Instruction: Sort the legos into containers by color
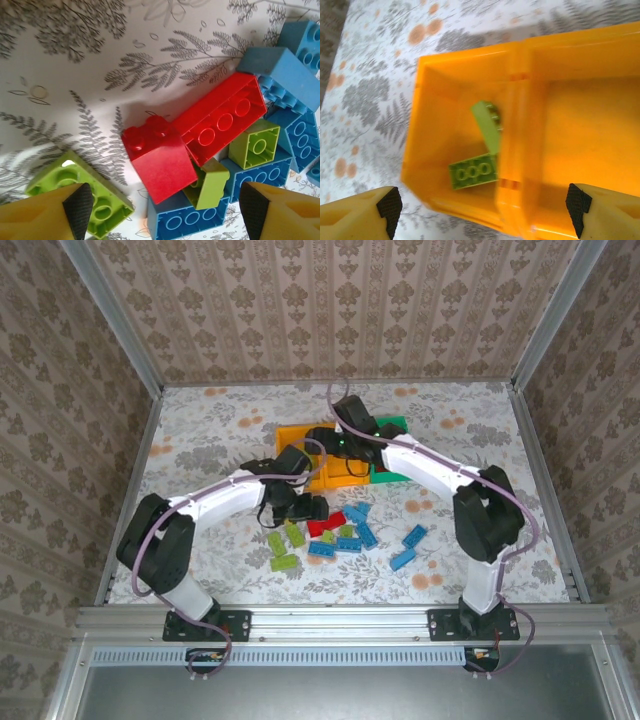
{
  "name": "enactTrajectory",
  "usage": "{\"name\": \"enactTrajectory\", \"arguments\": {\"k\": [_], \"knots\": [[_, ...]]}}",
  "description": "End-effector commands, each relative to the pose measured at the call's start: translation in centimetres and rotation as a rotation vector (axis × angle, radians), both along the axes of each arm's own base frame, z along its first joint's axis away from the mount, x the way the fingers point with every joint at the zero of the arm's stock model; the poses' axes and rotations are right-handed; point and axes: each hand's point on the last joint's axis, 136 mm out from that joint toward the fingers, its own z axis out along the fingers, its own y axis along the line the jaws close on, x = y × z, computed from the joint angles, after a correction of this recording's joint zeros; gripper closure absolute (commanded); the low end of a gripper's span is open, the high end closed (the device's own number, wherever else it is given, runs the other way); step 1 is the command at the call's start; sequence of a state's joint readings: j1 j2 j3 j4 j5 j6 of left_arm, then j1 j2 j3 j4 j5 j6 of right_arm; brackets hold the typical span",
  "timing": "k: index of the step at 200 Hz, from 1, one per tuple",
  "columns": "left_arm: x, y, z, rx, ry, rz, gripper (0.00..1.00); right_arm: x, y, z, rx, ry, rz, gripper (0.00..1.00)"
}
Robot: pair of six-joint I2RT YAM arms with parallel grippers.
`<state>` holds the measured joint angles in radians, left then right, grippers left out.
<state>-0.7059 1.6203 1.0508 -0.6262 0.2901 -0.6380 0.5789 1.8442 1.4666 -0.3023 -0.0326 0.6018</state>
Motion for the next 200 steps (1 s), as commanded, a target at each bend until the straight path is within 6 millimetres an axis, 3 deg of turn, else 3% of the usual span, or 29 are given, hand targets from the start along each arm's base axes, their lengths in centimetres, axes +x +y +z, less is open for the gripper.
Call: {"name": "enactTrajectory", "arguments": {"k": [1, 27, 51, 86, 125, 200], "knots": [[-0.8, -0.7, -0.2, 0.023, 0.060, 0.003, 0.22, -0.1, -6.0, 0.3, -0.100, -0.046, -0.146, 0.10], [-1.4, -1.2, -0.9, 0.060, 0.093, -0.017, 0.25, -1.2, -11.3, 0.0, -0.163, -0.039, -0.263, 0.08], [-1.6, -1.3, -1.5, 0.080, 0.109, -0.020, 0.31, -2.5, -15.1, -0.3, -0.201, -0.028, -0.334, 0.06], [-1.6, -1.2, -2.1, 0.105, 0.120, -0.020, 0.39, -4.1, -18.3, -0.6, -0.229, -0.027, -0.387, 0.05], [-1.3, -1.1, -2.5, 0.117, 0.121, -0.016, 0.45, -5.5, -20.0, -1.3, -0.236, -0.009, -0.417, 0.05], [-0.2, 0.7, -3.0, 0.142, 0.111, 0.010, 0.57, -6.2, -20.5, -2.0, -0.244, 0.008, -0.426, 0.04]]}}
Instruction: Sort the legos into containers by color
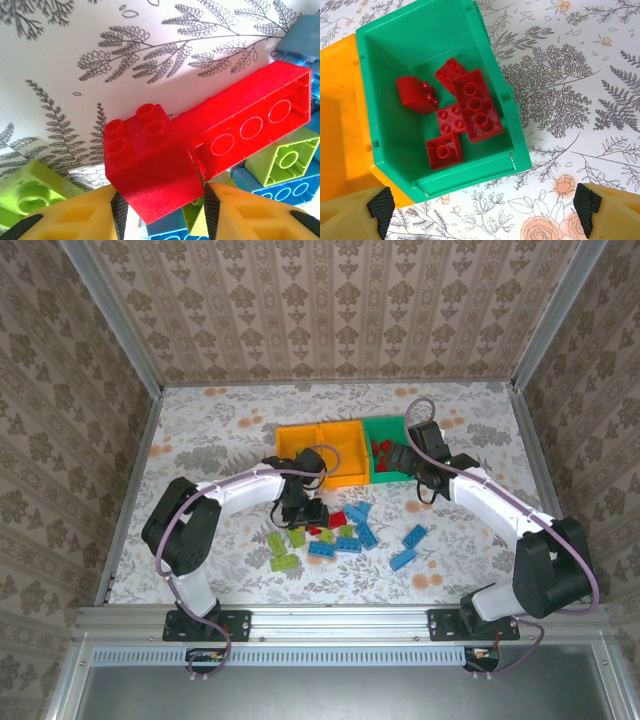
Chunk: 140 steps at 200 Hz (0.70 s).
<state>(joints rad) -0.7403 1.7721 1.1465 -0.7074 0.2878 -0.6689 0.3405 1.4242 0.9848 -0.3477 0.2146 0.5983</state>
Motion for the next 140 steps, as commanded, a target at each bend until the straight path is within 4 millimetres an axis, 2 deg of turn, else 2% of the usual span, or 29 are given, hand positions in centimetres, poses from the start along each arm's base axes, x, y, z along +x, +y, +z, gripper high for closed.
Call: {"name": "enactTrajectory", "arguments": {"k": [1, 92, 97, 140], "knots": [[0.5, 1.6, -0.5, 0.050, -0.001, 0.014, 0.57, -0.5, -1.0, 0.3, -0.032, -0.002, -0.021, 0.04], [2.1, 4.1, 0.3, 0.094, -0.051, 0.015, 0.59, -0.8, -1.0, -0.1, -0.023, 0.010, -0.025, 0.04], [2.2, 4.0, 0.5, 0.093, -0.055, 0.013, 0.58, -0.9, -1.0, 0.9, -0.012, -0.017, -0.025, 0.04], [2.5, 3.8, 0.7, 0.089, -0.064, 0.014, 0.50, -1.0, -1.0, 0.9, -0.002, -0.021, -0.031, 0.04]]}}
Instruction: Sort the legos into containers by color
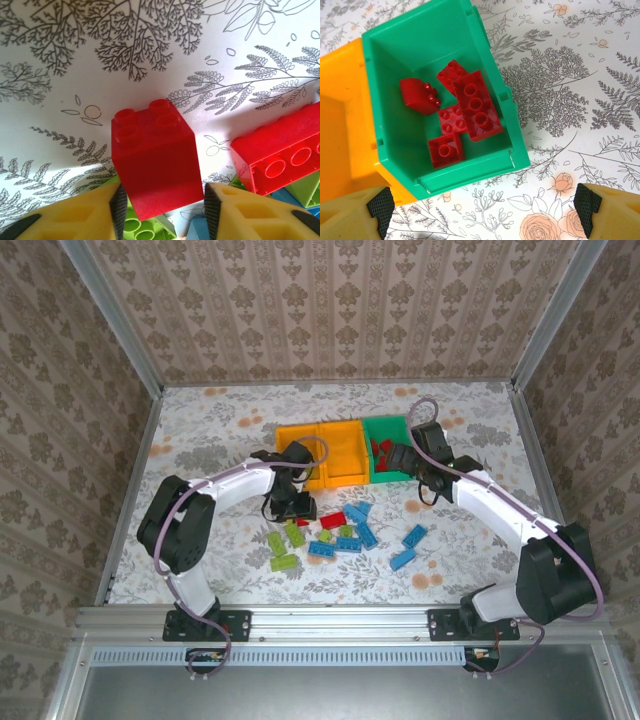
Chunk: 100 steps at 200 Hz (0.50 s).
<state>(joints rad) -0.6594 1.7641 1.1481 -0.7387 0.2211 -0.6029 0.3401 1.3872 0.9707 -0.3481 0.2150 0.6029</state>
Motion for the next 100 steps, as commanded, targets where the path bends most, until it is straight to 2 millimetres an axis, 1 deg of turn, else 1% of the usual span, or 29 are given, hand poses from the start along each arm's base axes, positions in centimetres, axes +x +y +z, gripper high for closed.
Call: {"name": "enactTrajectory", "arguments": {"k": [1, 23, 59, 100], "knots": [[0.2, 0.7, 0.8, 0.029, -0.019, -0.014, 0.50, -0.6, -0.8, 0.1, -0.012, 0.001, -0.026, 0.04], [0.2, 0.7, 0.8, 0.034, -0.019, -0.015, 0.46, -0.7, -0.8, 0.0, -0.009, -0.001, -0.030, 0.04], [0.8, 0.3, 0.6, 0.039, -0.026, -0.015, 0.43, -0.7, -0.8, -0.1, -0.003, -0.001, -0.032, 0.04], [1.7, -0.8, 0.6, 0.044, -0.041, -0.035, 0.44, -0.9, -0.9, -0.4, -0.008, 0.005, -0.035, 0.04]]}}
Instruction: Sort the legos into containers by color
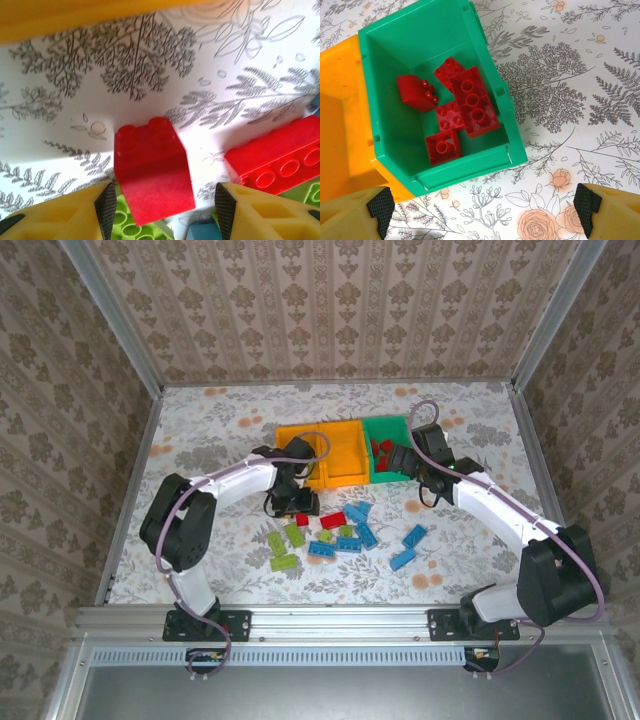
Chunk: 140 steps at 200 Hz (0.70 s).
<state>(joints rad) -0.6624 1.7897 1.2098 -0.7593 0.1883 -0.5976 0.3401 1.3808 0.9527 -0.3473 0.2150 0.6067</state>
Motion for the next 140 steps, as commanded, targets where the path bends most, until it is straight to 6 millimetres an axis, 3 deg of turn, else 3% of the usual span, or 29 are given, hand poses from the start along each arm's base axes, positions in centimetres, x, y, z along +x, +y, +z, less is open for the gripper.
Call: {"name": "enactTrajectory", "arguments": {"k": [1, 43, 77, 140], "knots": [[0.4, -0.4, 0.0, 0.029, -0.007, -0.031, 0.44, -0.5, -0.8, 0.1, -0.008, -0.005, -0.031, 0.04], [-0.1, 0.1, -1.0, 0.064, 0.015, -0.047, 0.52, -0.8, -1.0, -0.1, -0.016, -0.002, -0.036, 0.04], [-0.3, 0.6, -1.1, 0.113, 0.000, -0.072, 0.53, -0.7, -1.0, -0.1, -0.018, -0.004, -0.034, 0.04], [0.0, 0.1, -1.2, 0.154, -0.023, -0.124, 0.61, -0.6, -1.0, -0.3, -0.019, 0.004, -0.032, 0.03]]}}
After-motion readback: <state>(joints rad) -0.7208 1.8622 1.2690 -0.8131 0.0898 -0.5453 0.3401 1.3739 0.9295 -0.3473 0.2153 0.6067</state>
